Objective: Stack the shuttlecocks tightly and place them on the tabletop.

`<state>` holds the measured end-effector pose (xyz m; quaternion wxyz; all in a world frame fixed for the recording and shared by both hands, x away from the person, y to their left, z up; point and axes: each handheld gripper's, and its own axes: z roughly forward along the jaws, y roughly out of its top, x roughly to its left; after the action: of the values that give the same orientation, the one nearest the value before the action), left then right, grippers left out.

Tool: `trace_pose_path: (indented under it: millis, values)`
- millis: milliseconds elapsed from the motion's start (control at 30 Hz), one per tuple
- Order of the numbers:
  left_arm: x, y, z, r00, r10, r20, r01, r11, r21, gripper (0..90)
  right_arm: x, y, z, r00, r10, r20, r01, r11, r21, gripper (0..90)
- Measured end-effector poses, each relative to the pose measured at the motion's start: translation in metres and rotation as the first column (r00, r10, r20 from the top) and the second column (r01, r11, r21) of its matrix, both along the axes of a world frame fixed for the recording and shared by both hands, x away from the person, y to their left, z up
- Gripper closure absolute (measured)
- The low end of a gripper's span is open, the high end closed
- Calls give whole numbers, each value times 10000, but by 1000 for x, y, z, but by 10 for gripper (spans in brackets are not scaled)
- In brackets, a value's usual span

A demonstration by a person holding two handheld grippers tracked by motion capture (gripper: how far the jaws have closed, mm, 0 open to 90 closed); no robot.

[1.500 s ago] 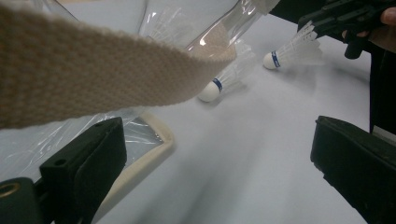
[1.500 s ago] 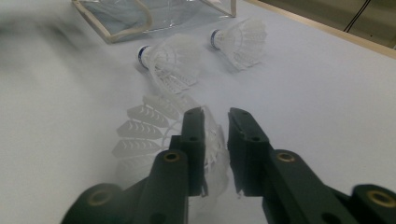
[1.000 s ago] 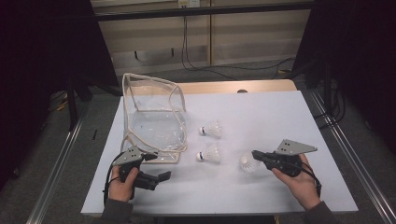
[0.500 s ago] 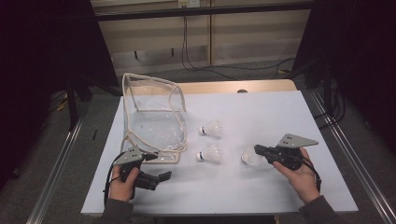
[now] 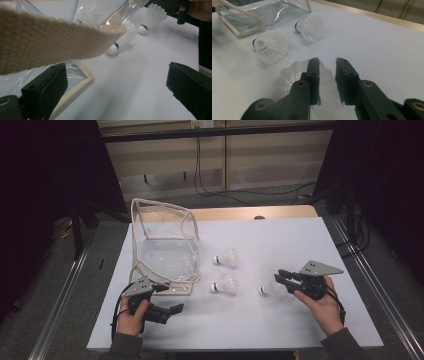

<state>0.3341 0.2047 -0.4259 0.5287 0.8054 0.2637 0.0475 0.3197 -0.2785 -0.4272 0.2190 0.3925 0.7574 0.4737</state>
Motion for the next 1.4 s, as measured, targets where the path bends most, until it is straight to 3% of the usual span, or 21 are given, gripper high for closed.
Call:
trace_pose_path:
  millis: [300, 433, 500, 1400]
  values:
    - [0, -1, 0, 10000, 52, -7, -52, 10000, -26, 37, -1, -6, 0, 9993, -361, -5, 361, 9993, -128, 648]
    - [0, -1, 0, 10000, 51, -7, -51, 10000, -21, 37, -2, -6, 0, 9998, -84, -188, 84, 10000, -15, 856]
    - [0, -1, 0, 10000, 39, -1, -39, 10000, -12, 36, -3, -6, 0, 9998, -30, -202, 29, 10000, -73, 900]
    - [-1, -1, 1, 10000, 16, 10, -16, 10000, -34, 36, -4, -13, -11, 9979, -249, -606, 222, 9987, -451, 900]
